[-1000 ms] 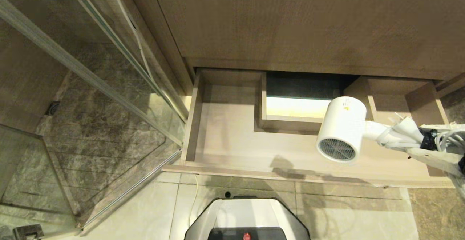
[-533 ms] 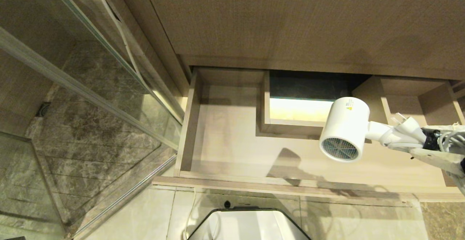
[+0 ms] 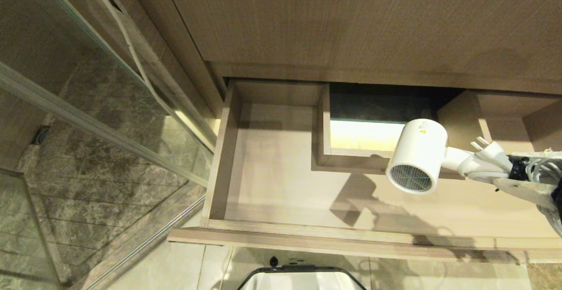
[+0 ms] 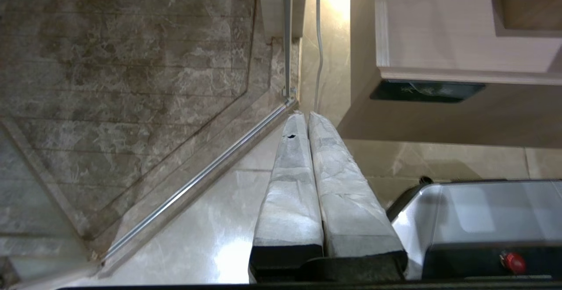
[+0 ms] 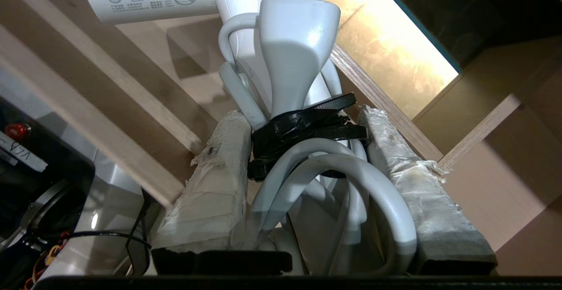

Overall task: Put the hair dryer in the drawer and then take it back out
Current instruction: Put it into the drawer

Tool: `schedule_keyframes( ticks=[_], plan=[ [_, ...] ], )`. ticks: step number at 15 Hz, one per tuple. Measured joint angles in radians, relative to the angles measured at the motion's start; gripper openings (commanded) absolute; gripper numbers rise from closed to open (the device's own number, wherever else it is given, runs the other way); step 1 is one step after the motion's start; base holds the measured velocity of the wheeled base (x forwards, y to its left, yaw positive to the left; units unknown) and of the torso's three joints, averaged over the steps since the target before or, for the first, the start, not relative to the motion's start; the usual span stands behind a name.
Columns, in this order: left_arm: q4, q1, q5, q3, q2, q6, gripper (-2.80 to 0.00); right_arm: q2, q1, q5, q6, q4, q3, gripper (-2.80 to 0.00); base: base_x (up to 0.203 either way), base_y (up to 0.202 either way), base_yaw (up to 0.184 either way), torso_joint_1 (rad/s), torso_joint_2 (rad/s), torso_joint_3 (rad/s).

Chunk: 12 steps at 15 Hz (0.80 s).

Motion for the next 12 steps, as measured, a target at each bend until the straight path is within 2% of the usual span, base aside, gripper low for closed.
schedule_keyframes(
  ticks=[5,9,12],
  plan=[
    [0.002,0.0,0.0,0.0,0.0,0.0,-2.8,0.059,-0.121,-0.001,0.003,0.018,-0.018,-2.8,0.0,0.0,0.0,0.08,0.09,0.167],
    [0.0,0.0,0.0,0.0,0.0,0.0,-2.8,0.126,-0.235,-0.004,0.016,0.038,-0.053,-2.8,0.0,0.0,0.0,0.033,0.04,0.051],
    [0.001,0.0,0.0,0.0,0.0,0.001,-2.8,0.191,-0.318,-0.078,0.02,0.034,-0.111,-2.8,0.0,0.0,0.0,0.012,0.01,0.041]
  ],
)
